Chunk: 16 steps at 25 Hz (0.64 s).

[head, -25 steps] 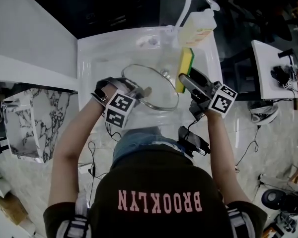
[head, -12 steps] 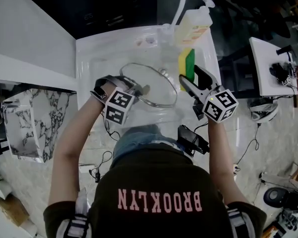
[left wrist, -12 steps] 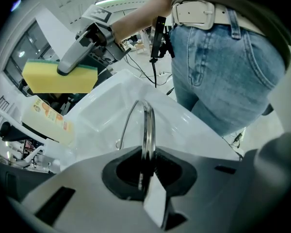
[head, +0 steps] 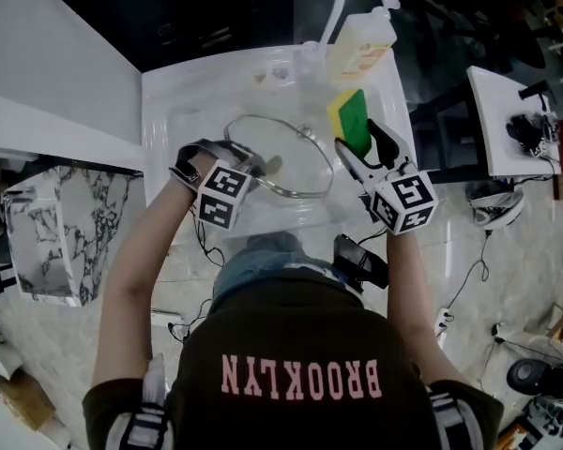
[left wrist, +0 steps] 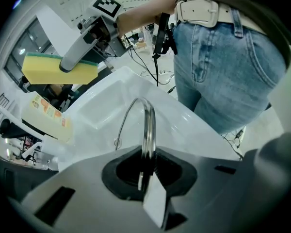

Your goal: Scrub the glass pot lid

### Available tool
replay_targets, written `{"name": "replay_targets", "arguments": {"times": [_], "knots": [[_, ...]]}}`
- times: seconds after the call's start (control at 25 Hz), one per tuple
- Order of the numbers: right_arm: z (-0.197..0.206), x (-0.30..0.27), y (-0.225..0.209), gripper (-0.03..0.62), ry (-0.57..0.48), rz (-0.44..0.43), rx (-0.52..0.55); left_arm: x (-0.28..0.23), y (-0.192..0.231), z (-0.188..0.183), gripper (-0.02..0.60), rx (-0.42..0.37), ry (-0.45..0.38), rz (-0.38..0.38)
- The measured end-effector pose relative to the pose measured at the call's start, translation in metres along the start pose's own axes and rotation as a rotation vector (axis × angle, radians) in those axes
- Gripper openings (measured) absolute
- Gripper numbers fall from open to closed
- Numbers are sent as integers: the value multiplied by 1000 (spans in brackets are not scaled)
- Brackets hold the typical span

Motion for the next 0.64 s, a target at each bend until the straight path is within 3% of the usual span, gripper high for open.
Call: {"name": "replay_targets", "arguments": {"times": [0.64], "knots": [[-9,13,19,290,-61,109,36,-2,-6,1,39,17,3,0]]}}
Point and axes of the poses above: the fingertips, and each gripper's own axes: x backward along the fingers, y to its left, z out of its underside, the point moved 6 cm from there along x, backward along the fingers, and after that the axes turned 1 degree about x, right-handed, at the moved point
